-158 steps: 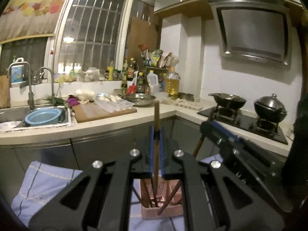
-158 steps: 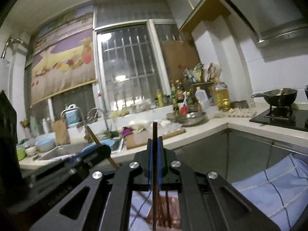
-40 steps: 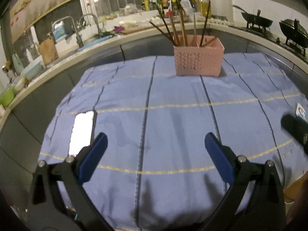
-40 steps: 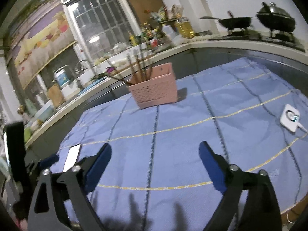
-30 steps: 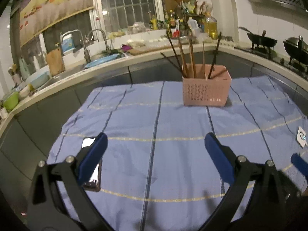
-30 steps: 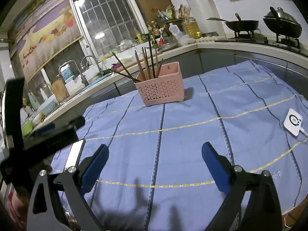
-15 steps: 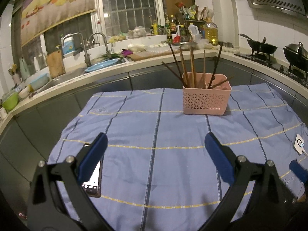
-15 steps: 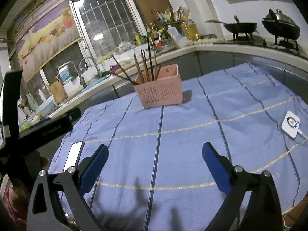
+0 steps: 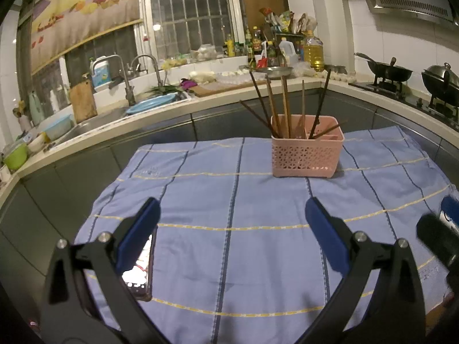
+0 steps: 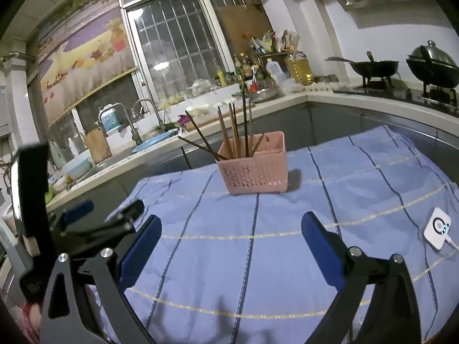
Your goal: Organize utensils
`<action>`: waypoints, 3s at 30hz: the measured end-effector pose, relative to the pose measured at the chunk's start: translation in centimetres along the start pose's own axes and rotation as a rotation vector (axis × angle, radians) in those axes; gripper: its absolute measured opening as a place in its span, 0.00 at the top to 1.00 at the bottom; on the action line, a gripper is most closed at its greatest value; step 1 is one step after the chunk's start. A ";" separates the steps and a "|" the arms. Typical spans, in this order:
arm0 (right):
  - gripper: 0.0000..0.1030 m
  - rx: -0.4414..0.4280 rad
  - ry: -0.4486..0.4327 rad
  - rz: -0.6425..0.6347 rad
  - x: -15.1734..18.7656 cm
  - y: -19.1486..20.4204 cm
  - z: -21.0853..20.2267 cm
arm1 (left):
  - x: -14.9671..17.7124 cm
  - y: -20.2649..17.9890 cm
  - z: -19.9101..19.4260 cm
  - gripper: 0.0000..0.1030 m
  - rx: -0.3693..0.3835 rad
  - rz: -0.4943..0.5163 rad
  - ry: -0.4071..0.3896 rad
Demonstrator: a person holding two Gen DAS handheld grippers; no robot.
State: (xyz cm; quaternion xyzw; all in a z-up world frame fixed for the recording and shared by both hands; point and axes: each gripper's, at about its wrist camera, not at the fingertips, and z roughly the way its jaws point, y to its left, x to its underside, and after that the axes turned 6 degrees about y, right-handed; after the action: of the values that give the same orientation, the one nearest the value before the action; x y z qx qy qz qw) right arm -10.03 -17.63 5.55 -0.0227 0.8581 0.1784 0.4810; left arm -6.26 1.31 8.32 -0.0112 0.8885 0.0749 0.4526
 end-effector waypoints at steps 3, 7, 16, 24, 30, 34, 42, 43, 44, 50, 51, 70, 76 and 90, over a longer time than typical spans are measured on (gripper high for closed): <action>0.07 -0.007 -0.014 -0.001 -0.7 0.2 -0.1 | -0.1 0.2 0.2 0.06 -0.003 -0.005 0.004; 0.07 -0.012 -0.025 0.005 -1.2 0.4 -0.1 | -0.1 0.5 0.5 0.06 -0.001 -0.008 0.010; 0.07 -0.008 -0.018 0.015 -1.6 0.4 0.1 | 0.2 0.5 1.1 0.06 0.000 -0.007 0.028; 0.07 -0.008 -0.018 0.014 -1.7 0.5 0.2 | 0.4 0.8 1.6 0.06 0.005 -0.011 0.041; 0.07 -0.011 -0.017 0.005 -1.9 1.0 0.9 | 0.5 1.3 1.9 0.06 0.002 -0.019 0.046; 0.07 -0.017 -0.016 -0.006 -2.0 1.5 1.2 | 0.5 1.9 2.0 0.06 -0.002 -0.027 0.043; 0.07 -0.025 -0.008 -0.021 -1.9 2.4 1.6 | 0.4 3.0 2.3 0.06 -0.001 -0.047 0.040; 0.07 -0.026 -0.005 -0.023 -1.8 2.5 1.6 | 0.4 3.2 2.4 0.06 0.000 -0.049 0.040; 0.07 -0.026 -0.004 -0.024 -1.8 2.6 1.6 | 0.4 3.3 2.4 0.06 -0.001 -0.050 0.041; 0.07 -0.031 -0.009 -0.031 -1.9 3.1 1.6 | 0.5 3.5 2.4 0.06 -0.003 -0.049 0.042; 0.07 -0.032 -0.010 -0.031 -1.9 3.2 1.6 | 0.5 3.7 2.5 0.06 -0.003 -0.049 0.042; 0.07 -0.028 -0.023 0.001 -1.9 2.8 1.0 | 0.7 3.4 1.8 0.06 -0.037 -0.019 0.000; 0.07 -0.031 -0.031 0.023 -1.8 2.1 0.7 | 0.4 2.7 1.5 0.06 -0.050 0.003 -0.010; 0.07 -0.032 -0.047 0.089 -1.6 -0.5 -0.2 | -0.1 -0.7 1.1 0.06 -0.066 0.079 -0.027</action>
State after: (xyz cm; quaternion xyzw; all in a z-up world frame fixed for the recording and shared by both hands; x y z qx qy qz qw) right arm -9.21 -18.39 6.77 0.0118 0.8438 0.2139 0.4921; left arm -5.28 0.80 7.66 0.0100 0.8791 0.1224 0.4606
